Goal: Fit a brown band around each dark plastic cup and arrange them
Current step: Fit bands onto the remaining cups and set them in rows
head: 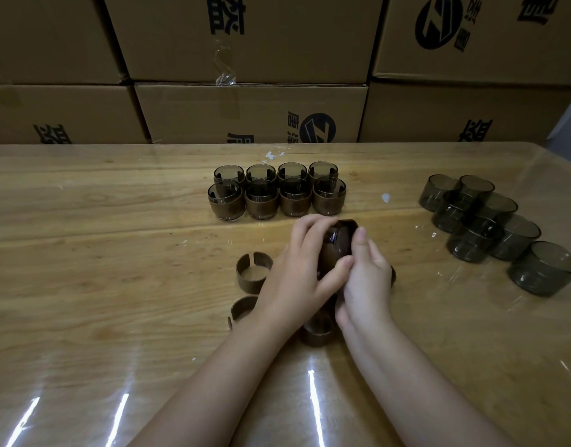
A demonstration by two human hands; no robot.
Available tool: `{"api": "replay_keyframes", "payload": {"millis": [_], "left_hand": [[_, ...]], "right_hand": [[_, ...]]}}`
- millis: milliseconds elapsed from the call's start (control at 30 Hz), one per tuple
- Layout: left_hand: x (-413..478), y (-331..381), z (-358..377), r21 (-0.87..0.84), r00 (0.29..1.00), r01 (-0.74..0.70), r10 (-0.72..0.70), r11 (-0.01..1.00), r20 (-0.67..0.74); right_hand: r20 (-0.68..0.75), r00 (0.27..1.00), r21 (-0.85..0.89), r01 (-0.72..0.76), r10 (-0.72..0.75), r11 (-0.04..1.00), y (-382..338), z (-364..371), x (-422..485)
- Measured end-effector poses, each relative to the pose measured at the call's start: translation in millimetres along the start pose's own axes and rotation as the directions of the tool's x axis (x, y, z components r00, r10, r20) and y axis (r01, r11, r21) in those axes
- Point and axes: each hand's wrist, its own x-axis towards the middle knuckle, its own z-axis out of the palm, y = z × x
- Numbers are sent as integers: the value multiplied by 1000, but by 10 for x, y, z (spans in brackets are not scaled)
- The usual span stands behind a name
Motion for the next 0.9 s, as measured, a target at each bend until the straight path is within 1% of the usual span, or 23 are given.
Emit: {"api": "replay_keyframes", "payload": {"millis": [33,100,200,267,333,400,433,533,600,667,800,900], "left_hand": [[2,5,1,3,1000,-9,9,1000,1],[9,3,-1,-47,1000,8,-8,999,-10],[20,-48,-11,-199,993,89,-102,976,-61],[24,-71,-25,-359,973,180,-220,916,-72],[47,-70,-48,-506,947,250,-317,825,-49],[69,-73,-73,-646,932,249,-361,721,-44],[82,-77,-82,-689,926,243,-375,682,-45],[110,-92,-96,-751,916,246,-399,613,-25],[120,-99,-107,-808,906,260,-424,529,14],[127,-116,-116,-831,900,277,-432,483,49],[128,-140,-126,-826,884,293,-466,481,42],[135,-149,-126,-819,879,299,-476,489,37]], "right_hand": [[8,1000,3,0,0,1000,-3,-2,2],[46,999,-4,-3,4,1000,-25,-4,8],[140,990,-14,-27,29,1000,-102,-3,37],[202,978,-33,-40,46,999,-150,-19,63],[252,966,-87,-33,54,996,-182,-46,96],[321,945,-153,-14,63,988,-208,-74,119],[362,929,-177,-8,73,984,-220,-87,127],[431,898,-225,10,90,974,-242,-106,144],[433,897,-225,13,88,974,-237,-104,157],[420,904,-222,12,84,975,-225,-98,171],[395,913,-223,-8,97,975,-196,-112,186],[365,928,-195,-4,76,981,-194,-91,178]]}}
